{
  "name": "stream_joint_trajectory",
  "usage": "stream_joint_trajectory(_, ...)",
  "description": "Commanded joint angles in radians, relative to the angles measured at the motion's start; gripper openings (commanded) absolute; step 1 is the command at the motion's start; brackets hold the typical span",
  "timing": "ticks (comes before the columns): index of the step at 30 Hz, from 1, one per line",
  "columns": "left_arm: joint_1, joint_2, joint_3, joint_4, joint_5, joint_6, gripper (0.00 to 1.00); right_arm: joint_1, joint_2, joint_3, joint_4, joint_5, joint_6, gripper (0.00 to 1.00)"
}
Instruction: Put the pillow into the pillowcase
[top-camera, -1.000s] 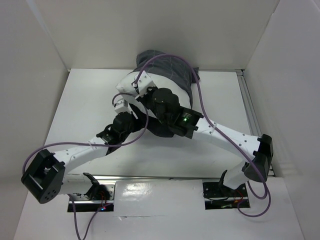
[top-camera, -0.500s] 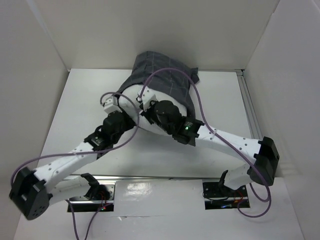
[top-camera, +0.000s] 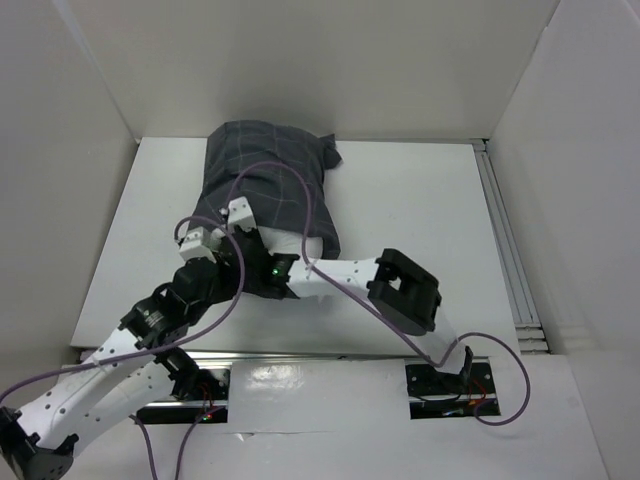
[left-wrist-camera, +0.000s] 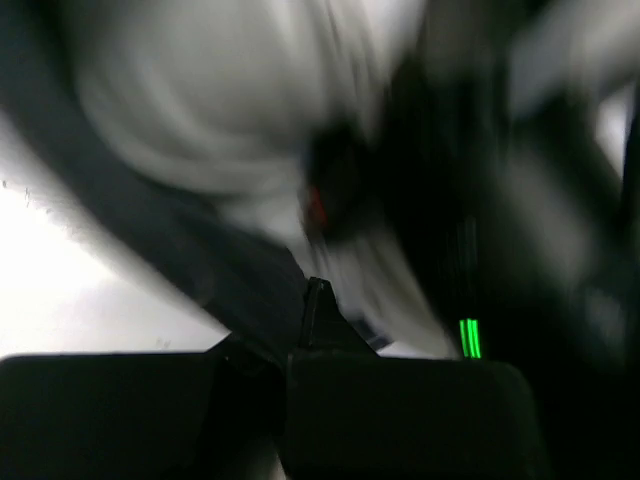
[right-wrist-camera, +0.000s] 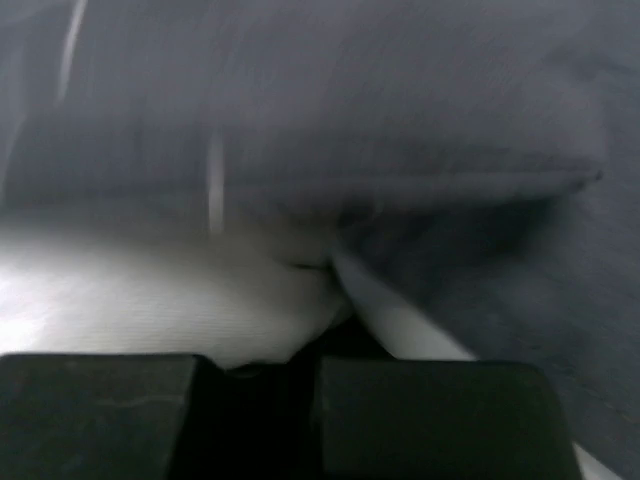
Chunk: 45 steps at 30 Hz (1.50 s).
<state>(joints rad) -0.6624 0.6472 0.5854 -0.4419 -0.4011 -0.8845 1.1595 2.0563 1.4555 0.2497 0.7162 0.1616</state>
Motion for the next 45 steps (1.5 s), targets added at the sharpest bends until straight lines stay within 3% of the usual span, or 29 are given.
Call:
stream_joint_trajectory(1, -0.072, -0.168, 0.143, -0.042, 0.311, -0.041, 0.0, -0.124, 0.154, 0.248, -0.402, 0.29, 0.385, 0.0)
stream_joint_trajectory(3, -0.072, -0.211, 0.181, -0.125, 0.341, -0.041, 0.0, -0.164, 0.154, 0.298, -0.412, 0.243, 0.472, 0.0)
stream_joint_trajectory(7, -0.072, -0.261, 0.249, -0.312, 0.415, -0.071, 0.0, -0.153, 0.105, 0.195, 0.138, 0.218, 0.233, 0.0)
stream_joint_trajectory(11, -0.072, -0.303, 0.312, -0.385, 0.47, -0.09, 0.0, -0.139, 0.236, 0.195, 0.474, 0.279, 0.011, 0.0)
stream_joint_trajectory(19, -0.072, -0.356, 0.499, -0.635, 0.458, -0.184, 0.0, -0.216, 0.406, 0.243, 0.709, 0.266, -0.095, 0.01)
stream_joint_trajectory(20, -0.072, -0.356, 0.511, -0.65, 0.458, -0.185, 0.0, -0.231, 0.425, 0.243, 0.779, 0.256, -0.123, 0.1)
stream_joint_trajectory(22, -0.072, -0.356, 0.569, -0.687, 0.447, -0.197, 0.0, -0.257, 0.445, 0.258, 0.821, 0.256, -0.181, 0.12)
stream_joint_trajectory(24, -0.072, -0.356, 0.625, -0.75, 0.421, -0.197, 0.0, -0.267, 0.475, 0.285, 0.821, 0.243, -0.211, 0.15)
stream_joint_trajectory(26, -0.072, -0.345, 0.68, -0.782, 0.378, -0.197, 0.0, -0.277, 0.475, 0.278, 0.792, 0.201, -0.263, 0.29)
stream_joint_trajectory(27, -0.072, -0.345, 0.68, -0.782, 0.378, -0.197, 0.0, -0.259, 0.432, 0.246, 0.772, 0.169, -0.281, 0.55)
stream_joint_trajectory(29, -0.072, -0.334, 0.631, -0.75, 0.369, -0.183, 0.0, -0.204, 0.357, 0.106, 0.647, -0.008, -0.33, 0.75)
stream_joint_trajectory(31, -0.072, -0.334, 0.541, -0.649, 0.384, -0.148, 0.0, -0.161, 0.225, 0.027, 0.495, -0.123, -0.236, 0.89)
stream_joint_trajectory(32, -0.072, -0.325, 0.516, -0.615, 0.398, -0.136, 0.0, -0.134, 0.184, -0.024, 0.295, -0.183, -0.167, 0.93)
stream_joint_trajectory(36, -0.072, -0.262, 0.459, -0.497, 0.41, -0.091, 0.02, -0.146, 0.044, -0.095, 0.028, -0.579, 0.091, 1.0)
stream_joint_trajectory(37, -0.072, -0.248, 0.444, -0.48, 0.41, -0.091, 0.1, -0.146, 0.028, -0.104, 0.002, -0.704, 0.12, 1.0)
stream_joint_trajectory(39, -0.072, -0.23, 0.413, -0.459, 0.401, -0.091, 0.32, -0.146, -0.02, -0.126, -0.041, -0.809, 0.121, 1.0)
stream_joint_trajectory(40, -0.072, -0.23, 0.398, -0.445, 0.401, -0.091, 0.37, -0.136, -0.037, -0.138, -0.055, -0.848, 0.112, 1.0)
stream_joint_trajectory(42, -0.072, -0.23, 0.352, -0.388, 0.401, -0.08, 0.56, -0.123, -0.096, -0.159, -0.085, -0.876, 0.092, 1.0)
stream_joint_trajectory(43, -0.072, -0.23, 0.338, -0.377, 0.39, -0.08, 0.67, -0.113, -0.111, -0.171, -0.099, -0.888, 0.092, 1.0)
stream_joint_trajectory(44, -0.072, -0.23, 0.327, -0.377, 0.378, -0.08, 0.97, -0.113, -0.126, -0.172, -0.11, -0.926, 0.092, 1.0)
stream_joint_trajectory(45, -0.072, -0.23, 0.318, -0.377, 0.378, -0.08, 1.0, -0.113, -0.151, -0.172, -0.154, -0.951, 0.092, 1.0)
